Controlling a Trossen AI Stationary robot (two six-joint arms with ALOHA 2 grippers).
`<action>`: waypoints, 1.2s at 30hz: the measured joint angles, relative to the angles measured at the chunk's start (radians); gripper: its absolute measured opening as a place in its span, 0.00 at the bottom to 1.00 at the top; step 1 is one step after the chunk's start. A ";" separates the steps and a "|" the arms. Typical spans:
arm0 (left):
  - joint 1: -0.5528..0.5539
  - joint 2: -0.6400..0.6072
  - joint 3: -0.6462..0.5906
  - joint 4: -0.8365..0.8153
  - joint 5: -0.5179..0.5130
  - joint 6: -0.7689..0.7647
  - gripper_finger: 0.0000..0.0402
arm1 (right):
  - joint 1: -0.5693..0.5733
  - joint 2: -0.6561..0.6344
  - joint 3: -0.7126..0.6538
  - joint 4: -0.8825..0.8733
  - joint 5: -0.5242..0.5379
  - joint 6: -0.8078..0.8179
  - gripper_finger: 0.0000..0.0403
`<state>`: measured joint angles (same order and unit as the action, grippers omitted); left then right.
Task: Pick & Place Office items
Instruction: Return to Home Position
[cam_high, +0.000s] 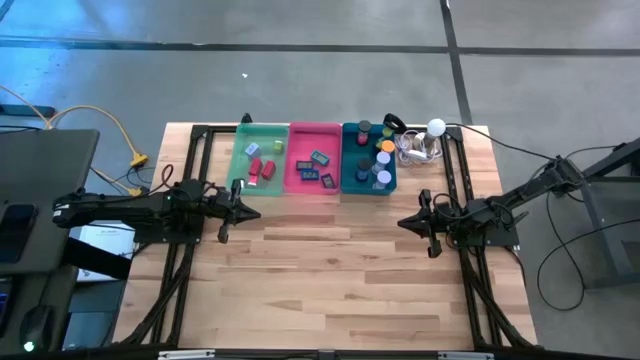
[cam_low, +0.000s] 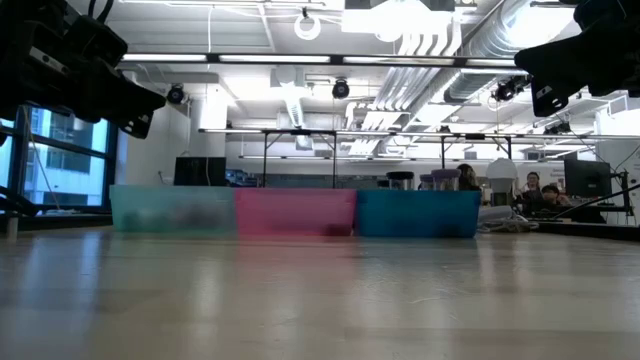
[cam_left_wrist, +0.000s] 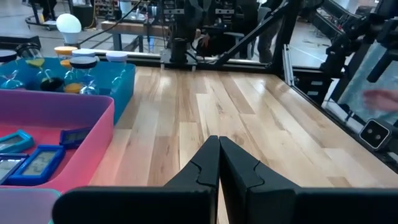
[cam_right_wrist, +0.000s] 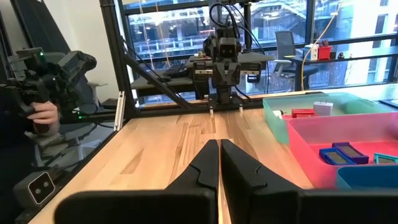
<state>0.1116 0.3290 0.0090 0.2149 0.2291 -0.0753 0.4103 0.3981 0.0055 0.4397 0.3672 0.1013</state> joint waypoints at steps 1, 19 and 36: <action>0.000 0.000 0.000 -0.001 -0.001 0.000 0.00 | 0.000 0.000 0.000 0.000 0.000 0.000 0.01; 0.000 0.000 -0.001 0.000 -0.130 -0.001 0.00 | 0.000 0.000 0.000 -0.028 -0.001 0.000 0.01; 0.000 0.000 -0.001 0.000 -0.130 -0.002 0.00 | 0.000 0.000 0.000 -0.028 -0.001 0.000 0.01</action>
<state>0.1120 0.3290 0.0078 0.2146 0.0995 -0.0776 0.4103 0.3985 0.0051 0.4120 0.3666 0.1010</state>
